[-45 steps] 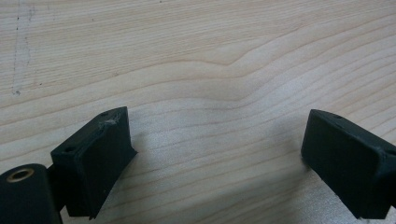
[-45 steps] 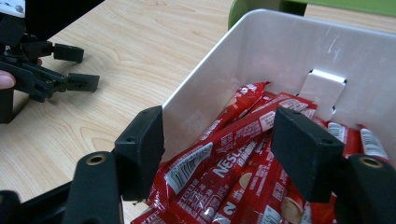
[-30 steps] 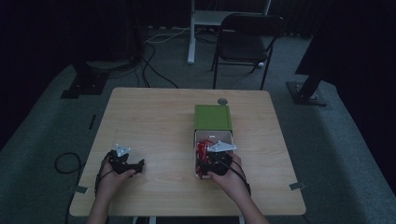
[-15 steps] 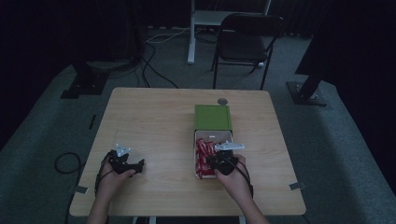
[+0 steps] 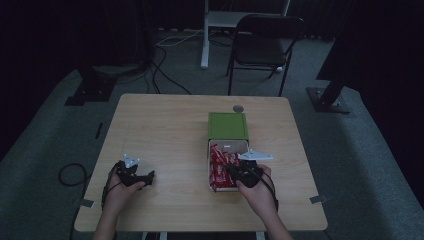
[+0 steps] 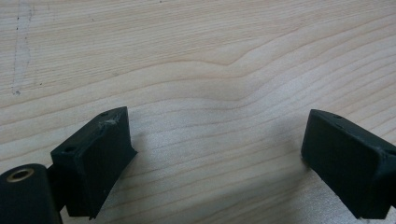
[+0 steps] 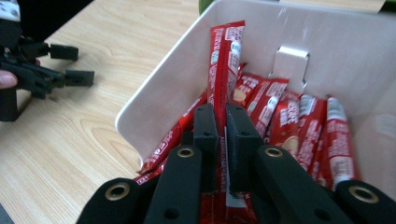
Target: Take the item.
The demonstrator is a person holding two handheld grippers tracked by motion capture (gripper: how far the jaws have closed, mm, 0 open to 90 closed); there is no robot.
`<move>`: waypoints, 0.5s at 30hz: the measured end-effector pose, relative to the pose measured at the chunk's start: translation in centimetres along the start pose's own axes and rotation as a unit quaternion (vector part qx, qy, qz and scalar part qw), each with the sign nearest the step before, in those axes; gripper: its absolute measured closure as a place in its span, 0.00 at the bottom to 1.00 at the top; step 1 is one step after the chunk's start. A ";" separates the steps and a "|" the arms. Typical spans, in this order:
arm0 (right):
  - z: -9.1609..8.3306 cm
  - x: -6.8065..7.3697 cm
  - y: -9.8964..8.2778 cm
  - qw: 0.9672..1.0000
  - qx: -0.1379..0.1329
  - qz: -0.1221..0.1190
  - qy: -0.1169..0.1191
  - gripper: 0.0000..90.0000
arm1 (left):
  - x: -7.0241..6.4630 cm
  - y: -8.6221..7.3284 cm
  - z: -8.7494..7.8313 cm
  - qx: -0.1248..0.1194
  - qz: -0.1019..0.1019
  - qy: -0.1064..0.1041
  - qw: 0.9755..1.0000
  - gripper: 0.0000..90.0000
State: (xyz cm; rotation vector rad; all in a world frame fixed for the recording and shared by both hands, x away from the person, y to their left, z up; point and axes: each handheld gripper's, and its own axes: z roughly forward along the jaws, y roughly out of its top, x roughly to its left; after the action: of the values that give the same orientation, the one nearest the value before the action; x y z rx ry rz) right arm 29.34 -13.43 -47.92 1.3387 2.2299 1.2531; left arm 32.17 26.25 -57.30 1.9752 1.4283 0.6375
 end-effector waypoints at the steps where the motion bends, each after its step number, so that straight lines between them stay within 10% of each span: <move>1: -0.2 0.0 0.1 1.000 -0.003 0.000 0.002 0.94 | 0.0 0.0 0.0 0.000 0.000 0.000 1.000 0.11; 15: -2.7 -0.3 1.0 0.999 -0.034 0.008 0.022 0.94 | 0.0 0.0 0.0 -0.001 0.000 0.000 1.000 0.11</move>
State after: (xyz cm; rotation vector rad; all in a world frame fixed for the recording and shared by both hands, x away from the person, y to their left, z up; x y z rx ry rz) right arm 28.50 -14.96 -45.55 1.3182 2.1892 1.3633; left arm 32.18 26.24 -57.32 1.9737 1.4275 0.6384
